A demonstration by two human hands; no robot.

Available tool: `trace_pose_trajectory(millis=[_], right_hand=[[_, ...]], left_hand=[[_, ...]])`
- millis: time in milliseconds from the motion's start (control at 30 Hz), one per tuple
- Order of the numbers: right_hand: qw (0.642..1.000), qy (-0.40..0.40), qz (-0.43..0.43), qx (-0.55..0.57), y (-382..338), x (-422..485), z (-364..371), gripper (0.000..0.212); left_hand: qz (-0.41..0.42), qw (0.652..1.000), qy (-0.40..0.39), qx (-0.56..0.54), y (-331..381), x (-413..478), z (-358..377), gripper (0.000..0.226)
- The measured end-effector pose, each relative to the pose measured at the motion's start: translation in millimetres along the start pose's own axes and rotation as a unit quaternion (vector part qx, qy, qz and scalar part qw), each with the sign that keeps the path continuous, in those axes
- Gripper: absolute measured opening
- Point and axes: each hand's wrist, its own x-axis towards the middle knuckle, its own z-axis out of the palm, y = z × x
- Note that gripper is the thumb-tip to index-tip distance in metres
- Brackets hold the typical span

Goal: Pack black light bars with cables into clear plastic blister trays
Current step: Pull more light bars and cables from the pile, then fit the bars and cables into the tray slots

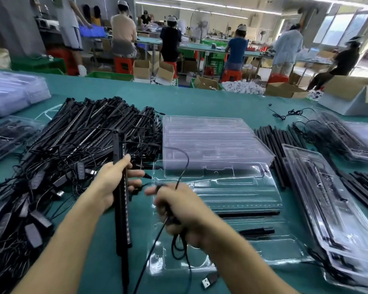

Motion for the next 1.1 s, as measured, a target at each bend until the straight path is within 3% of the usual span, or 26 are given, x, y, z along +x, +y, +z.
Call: trace_pose_trajectory(millis=[100,233,333,400,500,600,667,733,833,900,967,1000,1033,1100], right_hand=[[0.995,-0.007,-0.054,0.087,-51,-14,-30,0.013],[0.989,0.006,-0.128,0.067,-103,-34,-75,0.013],[0.985,-0.049,-0.153,0.057,-123,-49,-96,0.007],[0.985,-0.051,-0.163,-0.009,-129,-58,-108,0.01],[0.966,0.023,-0.181,-0.186,-125,-60,-122,0.026],[0.903,0.067,-0.148,-0.397,-105,-53,-130,0.019],[0.856,0.035,-0.089,-0.508,-82,-46,-131,0.036],[0.817,0.022,-0.065,-0.573,-57,-39,-128,0.051],[0.798,0.062,-0.069,-0.595,-35,-29,-131,0.043],[0.795,0.076,-0.062,-0.599,-29,-27,-139,0.038],[0.788,0.091,-0.056,-0.607,-27,-25,-151,0.038],[0.781,0.099,-0.053,-0.614,-27,-24,-157,0.039],[0.773,0.104,-0.048,-0.624,-26,-23,-162,0.041],[0.753,0.1,-0.032,-0.65,-22,-19,-169,0.042]], left_hand=[[0.0,0.989,-0.008,-0.151,19,-9,7,0.032],[0.024,0.963,-0.035,-0.267,42,-27,35,0.036],[0.032,0.942,-0.055,-0.33,43,-45,71,0.04],[0.019,0.925,-0.079,-0.37,35,-57,93,0.046],[0.01,0.931,-0.106,-0.35,15,-68,118,0.046],[-0.029,0.943,-0.09,-0.32,-9,-74,133,0.041],[-0.064,0.93,-0.09,-0.352,-24,-76,139,0.035],[-0.095,0.917,-0.084,-0.379,-38,-76,143,0.037],[-0.119,0.913,-0.11,-0.375,-53,-75,139,0.046],[-0.102,0.944,-0.147,-0.276,-62,-75,128,0.041],[-0.028,0.984,-0.173,-0.013,-72,-71,109,0.041],[0.035,0.974,-0.179,0.133,-78,-68,98,0.039],[0.104,0.943,-0.19,0.253,-81,-67,86,0.039],[0.202,0.843,-0.223,0.447,-89,-65,65,0.053]])
